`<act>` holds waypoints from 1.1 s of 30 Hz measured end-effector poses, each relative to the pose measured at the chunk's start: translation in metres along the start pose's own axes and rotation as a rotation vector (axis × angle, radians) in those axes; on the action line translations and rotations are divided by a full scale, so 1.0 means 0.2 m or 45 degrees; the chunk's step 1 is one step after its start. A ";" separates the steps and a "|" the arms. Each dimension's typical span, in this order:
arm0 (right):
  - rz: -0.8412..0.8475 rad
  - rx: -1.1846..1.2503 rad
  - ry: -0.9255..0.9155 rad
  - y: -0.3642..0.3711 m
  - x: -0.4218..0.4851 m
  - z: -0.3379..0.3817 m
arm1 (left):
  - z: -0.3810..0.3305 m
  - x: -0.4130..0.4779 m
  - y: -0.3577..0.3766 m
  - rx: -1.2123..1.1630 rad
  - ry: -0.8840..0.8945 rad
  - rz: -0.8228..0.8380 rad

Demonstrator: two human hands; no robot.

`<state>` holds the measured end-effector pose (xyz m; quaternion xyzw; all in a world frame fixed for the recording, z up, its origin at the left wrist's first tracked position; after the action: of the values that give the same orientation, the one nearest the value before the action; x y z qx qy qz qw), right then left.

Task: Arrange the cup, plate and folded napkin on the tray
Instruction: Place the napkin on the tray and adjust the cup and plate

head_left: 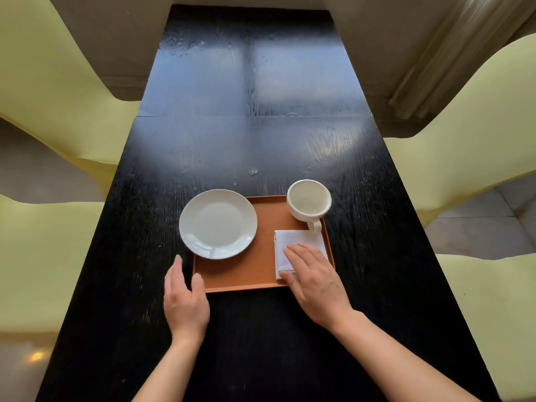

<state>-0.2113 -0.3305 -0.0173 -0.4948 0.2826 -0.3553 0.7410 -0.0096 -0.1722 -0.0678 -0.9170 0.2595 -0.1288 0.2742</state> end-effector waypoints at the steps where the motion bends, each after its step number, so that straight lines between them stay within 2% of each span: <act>1: -0.001 0.058 -0.005 -0.01 0.04 0.05 | -0.01 0.05 -0.03 -0.067 -0.050 -0.046; 5: 0.109 0.437 0.148 0.01 0.25 0.25 | -0.10 0.32 -0.07 -0.230 -0.170 -0.048; 10: 0.347 0.802 0.742 0.05 0.46 0.36 | -0.16 0.46 -0.07 -0.246 -0.220 0.077; 12: 0.365 0.837 0.838 0.06 0.49 0.37 | -0.18 0.47 -0.07 -0.261 -0.225 0.100; 20: 0.386 0.792 0.882 0.05 0.54 0.39 | -0.16 0.47 -0.06 -0.370 -0.128 0.188; 27: 0.404 0.623 0.821 -0.01 0.51 0.37 | -0.15 0.39 0.01 -0.192 -0.006 0.408; 33: 0.355 0.462 0.700 0.00 0.50 0.37 | -0.14 0.36 0.00 -0.061 0.172 0.433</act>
<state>-0.0954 -0.3713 0.0016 -0.1977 0.4684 -0.4151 0.7545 0.0397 -0.2235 -0.0377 -0.8554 0.4316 -0.1356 0.2522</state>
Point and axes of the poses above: each hand's wrist, its own x-axis towards the middle knuckle, its own y-axis out of the palm, z = x × y, the point moved 3 cm from there along x, towards the middle knuckle, and after that the axes turned 15 degrees about y, right-handed, at the moved point
